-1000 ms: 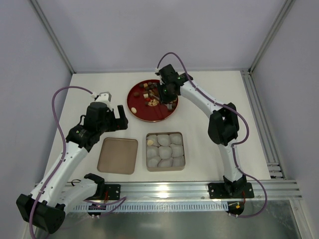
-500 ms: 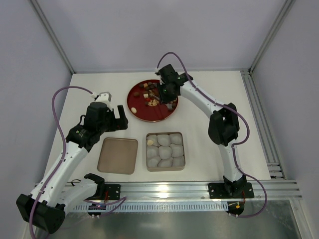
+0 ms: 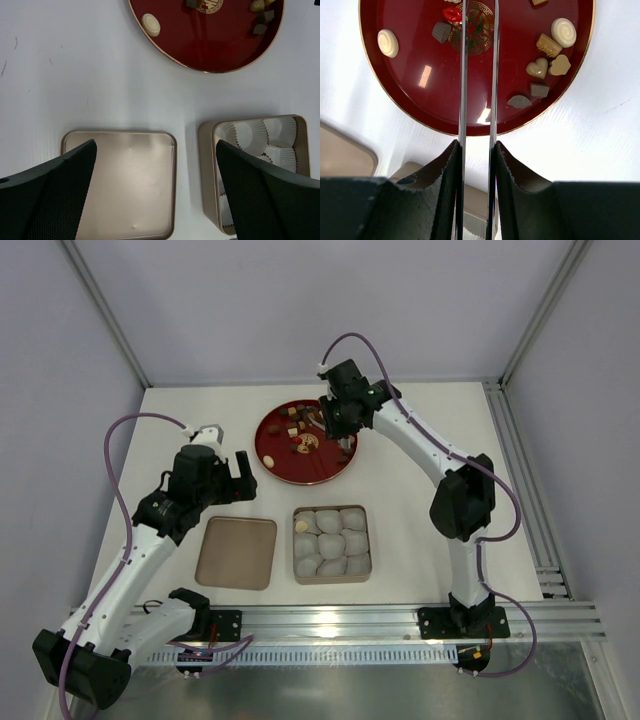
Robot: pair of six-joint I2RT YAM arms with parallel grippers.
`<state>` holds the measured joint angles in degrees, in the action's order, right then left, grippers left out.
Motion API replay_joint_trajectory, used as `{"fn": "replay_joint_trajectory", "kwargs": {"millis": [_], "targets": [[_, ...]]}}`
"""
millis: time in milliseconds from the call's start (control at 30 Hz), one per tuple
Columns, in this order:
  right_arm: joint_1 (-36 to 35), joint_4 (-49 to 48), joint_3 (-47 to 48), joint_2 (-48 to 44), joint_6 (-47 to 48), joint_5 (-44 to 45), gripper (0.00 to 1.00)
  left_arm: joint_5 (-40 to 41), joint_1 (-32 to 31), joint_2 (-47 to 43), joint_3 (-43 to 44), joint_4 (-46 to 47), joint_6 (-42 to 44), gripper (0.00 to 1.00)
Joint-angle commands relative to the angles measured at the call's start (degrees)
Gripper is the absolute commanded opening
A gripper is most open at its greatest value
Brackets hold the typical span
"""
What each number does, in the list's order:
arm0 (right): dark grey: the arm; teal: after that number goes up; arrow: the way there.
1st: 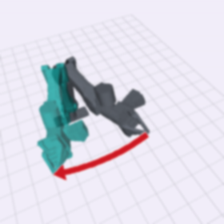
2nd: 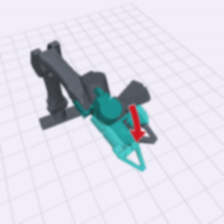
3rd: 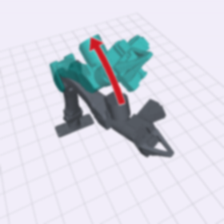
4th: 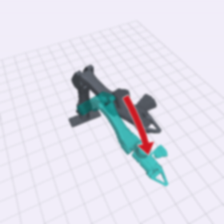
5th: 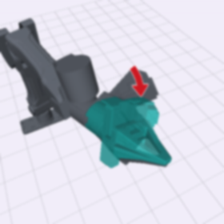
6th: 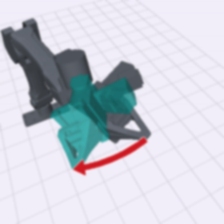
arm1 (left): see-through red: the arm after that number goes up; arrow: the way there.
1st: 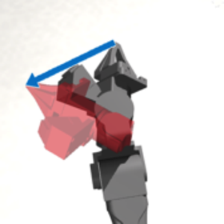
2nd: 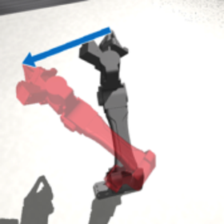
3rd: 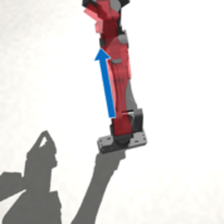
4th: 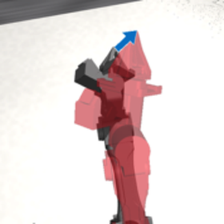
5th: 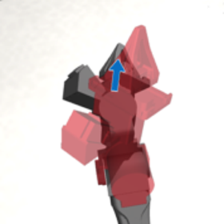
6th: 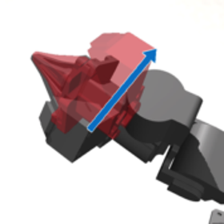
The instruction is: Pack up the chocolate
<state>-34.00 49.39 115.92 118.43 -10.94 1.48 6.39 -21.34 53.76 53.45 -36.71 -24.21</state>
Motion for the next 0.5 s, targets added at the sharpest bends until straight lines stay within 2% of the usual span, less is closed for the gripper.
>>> {"fn": "replay_joint_trajectory", "kwargs": {"millis": [0, 300, 467], "targets": [[-0.3, -0.3, -0.9, -4.8, -0.6, 0.5, 0.31, -0.2, 0.2, -0.2, 1.4, 0.8, -0.3, 1.0], [-0.3, -1.0, -4.6, -7.2, -1.2, -0.5, 0.31, -0.2, 0.2, -0.4, 1.5, 0.8, -0.2, 1.0], [-0.3, -1.1, -9.2, -11.5, -1.5, -0.7, 0.3, -0.3, 0.2, -0.3, 1.5, 0.8, -0.1, 1.0]]}}
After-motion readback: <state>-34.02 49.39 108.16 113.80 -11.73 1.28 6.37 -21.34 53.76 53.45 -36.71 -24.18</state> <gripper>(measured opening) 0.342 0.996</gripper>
